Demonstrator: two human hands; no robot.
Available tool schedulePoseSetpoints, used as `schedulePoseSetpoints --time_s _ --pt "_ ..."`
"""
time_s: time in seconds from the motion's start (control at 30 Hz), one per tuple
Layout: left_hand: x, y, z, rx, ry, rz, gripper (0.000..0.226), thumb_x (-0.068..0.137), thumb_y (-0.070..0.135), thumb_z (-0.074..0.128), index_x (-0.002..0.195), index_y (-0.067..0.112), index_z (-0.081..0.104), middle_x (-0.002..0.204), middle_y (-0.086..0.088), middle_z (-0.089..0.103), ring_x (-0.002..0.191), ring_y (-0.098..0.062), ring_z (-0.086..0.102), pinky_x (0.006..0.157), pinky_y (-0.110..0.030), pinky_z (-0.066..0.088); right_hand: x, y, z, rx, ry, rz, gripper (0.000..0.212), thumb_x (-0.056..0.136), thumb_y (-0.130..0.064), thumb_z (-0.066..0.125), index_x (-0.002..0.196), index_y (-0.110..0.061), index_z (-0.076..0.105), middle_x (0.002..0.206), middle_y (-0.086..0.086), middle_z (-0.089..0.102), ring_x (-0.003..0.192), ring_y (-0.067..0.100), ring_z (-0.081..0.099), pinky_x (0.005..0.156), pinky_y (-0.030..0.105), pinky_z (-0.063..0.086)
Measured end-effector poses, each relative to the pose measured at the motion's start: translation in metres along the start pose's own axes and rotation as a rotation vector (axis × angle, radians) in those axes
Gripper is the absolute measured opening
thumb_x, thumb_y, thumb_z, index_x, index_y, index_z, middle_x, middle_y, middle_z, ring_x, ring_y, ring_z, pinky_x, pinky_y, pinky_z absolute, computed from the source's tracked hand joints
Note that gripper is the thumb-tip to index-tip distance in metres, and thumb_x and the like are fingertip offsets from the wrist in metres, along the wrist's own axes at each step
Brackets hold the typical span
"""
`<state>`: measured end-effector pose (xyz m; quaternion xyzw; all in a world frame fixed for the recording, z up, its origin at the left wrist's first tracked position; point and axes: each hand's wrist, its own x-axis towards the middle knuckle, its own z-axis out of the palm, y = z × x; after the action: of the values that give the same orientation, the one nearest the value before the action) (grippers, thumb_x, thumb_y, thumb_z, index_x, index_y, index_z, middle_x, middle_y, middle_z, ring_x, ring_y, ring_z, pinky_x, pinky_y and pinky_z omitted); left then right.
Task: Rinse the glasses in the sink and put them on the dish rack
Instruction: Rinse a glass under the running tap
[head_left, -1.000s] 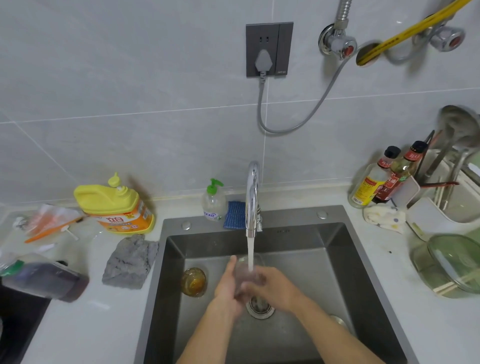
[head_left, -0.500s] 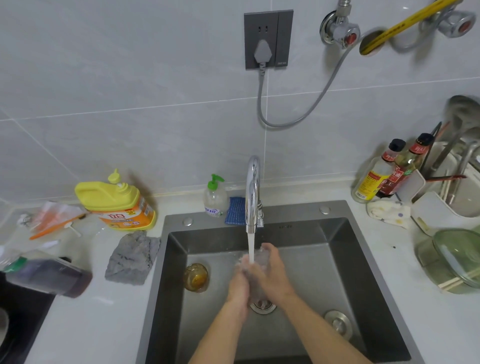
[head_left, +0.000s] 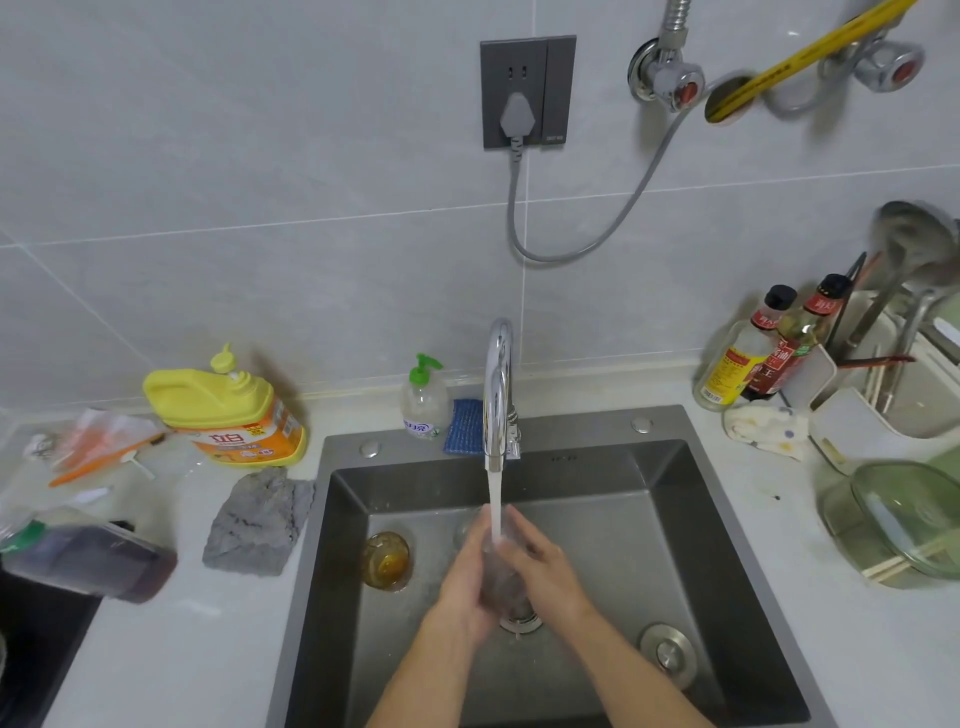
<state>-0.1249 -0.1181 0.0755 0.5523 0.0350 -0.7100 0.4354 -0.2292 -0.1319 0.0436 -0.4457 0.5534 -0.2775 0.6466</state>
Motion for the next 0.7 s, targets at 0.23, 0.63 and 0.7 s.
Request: schedulePoseSetpoints --time_s 0.23,0.63,0.7 --pt "0.007 0.005 -0.009 0.215 0.21 0.103 0.063 0.075 0.054 0.087 0.121 0.019 0.06 0.118 -0.015 0.073 0.104 -0.034 0.071 0.088 -0.049 0.061 0.014 -0.025 -0.009 -0.265 0.086 -0.112 0.034 0.102 -0.01 0.054 0.117 -0.035 0.072 0.121 -0.009 0.072 0.115 0.009 0.065 0.096 0.017 0.051" --pt "-0.014 0.018 -0.025 0.386 0.317 0.211 0.072 0.064 0.029 0.098 0.121 0.022 0.055 0.117 -0.005 0.066 0.111 -0.027 0.063 0.094 -0.048 0.054 0.041 -0.091 -0.024 -0.576 -0.04 -0.174 0.036 0.107 -0.015 0.047 0.142 -0.018 0.056 0.139 -0.003 0.059 0.123 0.011 0.053 0.105 0.026 0.037" --pt "-0.015 0.019 -0.027 0.345 0.301 0.207 0.074 0.064 0.033 0.097 0.122 0.021 0.054 0.118 -0.008 0.067 0.108 -0.028 0.066 0.094 -0.047 0.055 0.041 -0.099 -0.026 -0.537 -0.051 -0.185 0.038 0.107 -0.017 0.047 0.145 -0.02 0.051 0.144 -0.003 0.056 0.127 0.011 0.05 0.105 0.025 0.034"
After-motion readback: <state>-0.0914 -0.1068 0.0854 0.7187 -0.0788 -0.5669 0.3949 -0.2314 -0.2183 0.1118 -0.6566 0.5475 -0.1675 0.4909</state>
